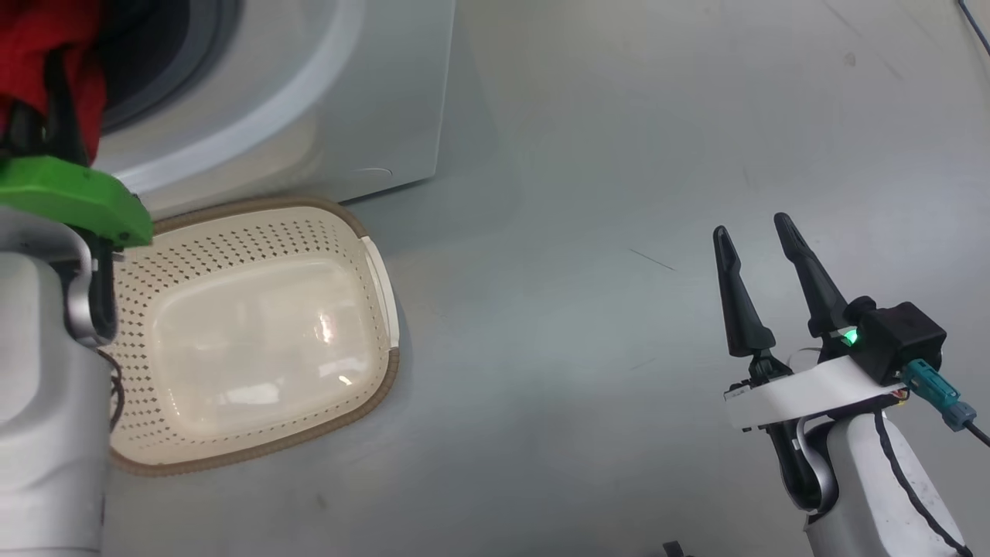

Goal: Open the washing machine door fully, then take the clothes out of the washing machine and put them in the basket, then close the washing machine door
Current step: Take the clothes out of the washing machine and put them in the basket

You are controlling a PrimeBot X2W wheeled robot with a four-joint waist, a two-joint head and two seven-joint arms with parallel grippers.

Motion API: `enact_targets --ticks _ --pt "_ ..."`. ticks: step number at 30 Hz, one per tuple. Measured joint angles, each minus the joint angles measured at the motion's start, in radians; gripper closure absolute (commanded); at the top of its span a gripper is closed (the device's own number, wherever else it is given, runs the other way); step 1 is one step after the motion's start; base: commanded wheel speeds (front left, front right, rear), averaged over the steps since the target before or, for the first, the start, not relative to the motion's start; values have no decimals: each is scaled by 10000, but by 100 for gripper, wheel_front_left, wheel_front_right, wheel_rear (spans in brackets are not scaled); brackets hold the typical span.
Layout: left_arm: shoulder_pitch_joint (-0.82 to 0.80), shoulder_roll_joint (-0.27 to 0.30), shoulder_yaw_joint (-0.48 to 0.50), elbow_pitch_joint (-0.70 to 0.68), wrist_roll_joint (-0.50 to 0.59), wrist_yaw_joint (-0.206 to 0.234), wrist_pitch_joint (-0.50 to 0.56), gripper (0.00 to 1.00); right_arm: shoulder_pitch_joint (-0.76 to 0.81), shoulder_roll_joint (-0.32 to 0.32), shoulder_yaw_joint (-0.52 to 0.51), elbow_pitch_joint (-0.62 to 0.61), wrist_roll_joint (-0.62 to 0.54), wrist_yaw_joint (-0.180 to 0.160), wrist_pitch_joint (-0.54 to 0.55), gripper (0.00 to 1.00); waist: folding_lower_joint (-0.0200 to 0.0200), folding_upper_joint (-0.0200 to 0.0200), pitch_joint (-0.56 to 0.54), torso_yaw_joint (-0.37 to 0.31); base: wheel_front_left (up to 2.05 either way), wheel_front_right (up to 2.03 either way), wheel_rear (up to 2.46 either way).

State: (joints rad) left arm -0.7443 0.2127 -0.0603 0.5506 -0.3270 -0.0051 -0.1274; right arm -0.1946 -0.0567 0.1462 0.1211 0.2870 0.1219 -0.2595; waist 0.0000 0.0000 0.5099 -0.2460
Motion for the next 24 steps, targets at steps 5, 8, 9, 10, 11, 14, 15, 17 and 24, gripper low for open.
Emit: enact_targets --ticks 5,8,9,10,11,14,15,17,24 --pt "808 -431 -15 -545 -69 105 -796 100 269 -56 -94 15 -79 0 0 0 0 0 -413 237 0 0 0" --pt "1283 -717 -69 -907 -71 190 -1137 100 410 -63 -146 15 -88 0 0 0 0 0 -647 377 0 0 0" --pt "1430 -811 -90 -1026 -71 190 -1162 100 466 -75 -171 19 -107 0 0 0 0 0 -724 424 0 0 0" --pt "1573 -897 -117 -1151 -71 194 -1162 100 518 -102 -186 19 -161 0 0 0 0 0 -803 473 0 0 0" --pt "1693 -951 -165 -1281 -56 228 -1162 100 574 -123 -199 13 -184 0 0 0 0 1 -877 523 0 0 0" --pt "1941 -976 -303 -1762 94 280 -1202 100 705 -192 -228 13 -270 0 0 0 0 0 -1085 682 0 0 0" --pt "1991 -959 -324 -1925 148 313 -1202 100 720 -209 -226 13 -272 0 0 0 0 0 -1156 732 0 0 0" --pt "2083 -953 -353 -2307 234 366 -1204 100 779 -226 -251 -2 -293 0 0 0 0 0 -1293 826 0 0 0" --pt "2865 -974 -412 -3710 562 531 -1227 100 1042 -226 -173 -8 -383 0 0 0 0 0 -1824 1138 0 0 0"
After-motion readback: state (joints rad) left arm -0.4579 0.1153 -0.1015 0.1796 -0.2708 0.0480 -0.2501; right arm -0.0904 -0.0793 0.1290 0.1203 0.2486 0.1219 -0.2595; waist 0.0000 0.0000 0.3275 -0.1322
